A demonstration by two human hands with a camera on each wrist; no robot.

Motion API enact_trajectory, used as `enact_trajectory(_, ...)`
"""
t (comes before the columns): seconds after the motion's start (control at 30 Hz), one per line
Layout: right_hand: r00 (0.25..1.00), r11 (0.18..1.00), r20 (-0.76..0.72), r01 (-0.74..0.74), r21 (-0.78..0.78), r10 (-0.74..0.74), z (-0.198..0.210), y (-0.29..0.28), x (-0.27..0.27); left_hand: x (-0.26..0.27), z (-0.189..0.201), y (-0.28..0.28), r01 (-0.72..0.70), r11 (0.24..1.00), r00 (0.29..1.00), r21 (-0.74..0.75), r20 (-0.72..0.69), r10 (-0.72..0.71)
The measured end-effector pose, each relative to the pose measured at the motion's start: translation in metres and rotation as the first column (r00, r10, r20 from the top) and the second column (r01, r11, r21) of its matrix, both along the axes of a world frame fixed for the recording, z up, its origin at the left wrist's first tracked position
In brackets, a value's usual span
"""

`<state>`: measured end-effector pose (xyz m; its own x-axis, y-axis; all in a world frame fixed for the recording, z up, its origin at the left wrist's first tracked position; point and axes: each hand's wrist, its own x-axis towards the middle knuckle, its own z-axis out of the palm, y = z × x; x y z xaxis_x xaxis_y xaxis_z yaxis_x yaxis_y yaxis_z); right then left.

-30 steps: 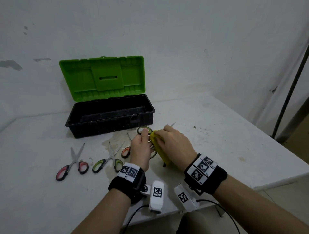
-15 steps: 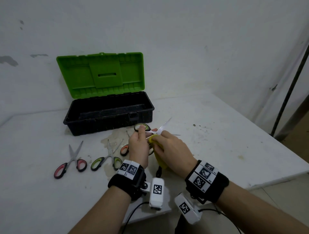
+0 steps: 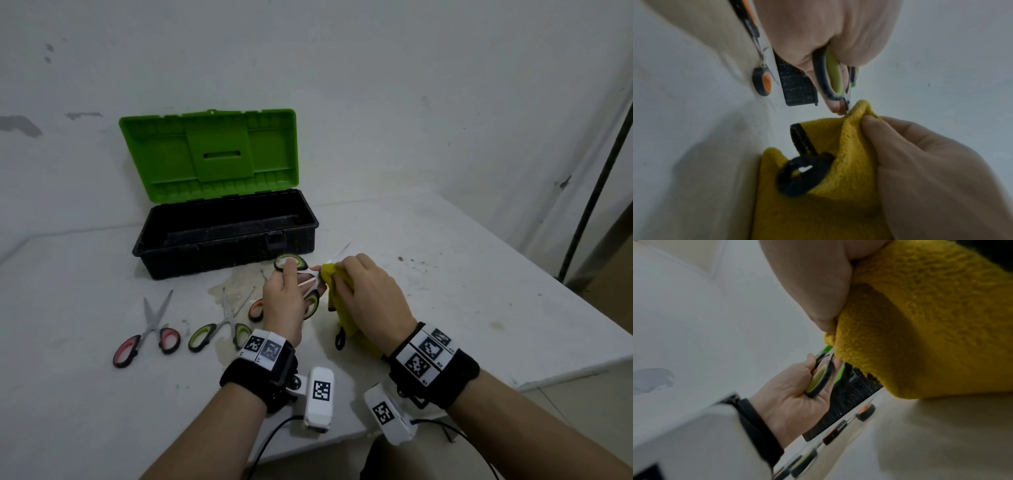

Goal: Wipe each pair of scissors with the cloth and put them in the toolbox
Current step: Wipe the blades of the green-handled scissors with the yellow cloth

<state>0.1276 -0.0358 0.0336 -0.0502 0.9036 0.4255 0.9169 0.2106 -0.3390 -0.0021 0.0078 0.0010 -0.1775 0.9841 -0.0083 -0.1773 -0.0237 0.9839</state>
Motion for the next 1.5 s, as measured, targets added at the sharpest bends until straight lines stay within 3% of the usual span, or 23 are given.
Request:
enact_trajectory(0.13,0.995,0.998,0.086,-0.043,-0.048,0.047,-0.002,-0.001,-0.006,0.002,0.003,-0.003,0.036,0.999,0.999,-0.018,-0.019,-0.037)
enact_trajectory(0.27,1.000,0.999,0.001,0.026,-0.025,-0.026,0.002,0.010,0.003,-0.001,0.003,-0.005,0.023,1.000,0.998,-0.007,-0.066,-0.023)
enact_trajectory(0.53,0.980,0.985,-0.098,0.170,-0.023,-0.171,0.015,0.029,0.028,-0.006,-0.001,-0.005,0.113,0.993,0.990,-0.018,0.084,-0.111)
enact_trajectory(0.63,0.980,0.991,-0.153,0.132,0.020,-0.127,0.017,0.027,0.031,-0.006,0.007,-0.009,0.117,0.990,0.986,-0.074,0.125,-0.107)
enact_trajectory(0.77,0.982,0.995,-0.175,0.078,0.062,-0.066,0.014,0.021,0.030,-0.010,0.007,-0.006,0.134,0.982,0.991,-0.130,0.030,-0.131)
enact_trajectory(0.97,0.964,0.991,-0.265,0.054,0.119,-0.021,0.017,0.018,0.034,-0.019,0.003,-0.002,0.341,0.919,0.939,-0.195,0.020,-0.344)
enact_trajectory(1.1,0.912,0.996,-0.404,0.086,0.022,-0.069,0.025,0.012,0.037,-0.025,0.001,-0.002,0.441,0.893,0.896,-0.091,-0.010,-0.444)
enact_trajectory(1.27,0.826,0.986,-0.551,0.040,-0.162,-0.124,0.024,0.011,0.042,-0.027,-0.001,0.005,0.377,0.925,0.891,-0.044,-0.257,-0.375)
enact_trajectory(1.43,0.686,0.976,-0.721,-0.080,-0.202,-0.093,0.012,0.017,0.054,-0.034,-0.004,0.004,0.405,0.914,0.860,0.000,-0.339,-0.381)
enact_trajectory(1.5,0.663,0.975,-0.741,-0.078,-0.207,-0.104,0.010,0.018,0.056,-0.036,-0.001,0.002,0.413,0.911,0.848,-0.003,-0.364,-0.385)
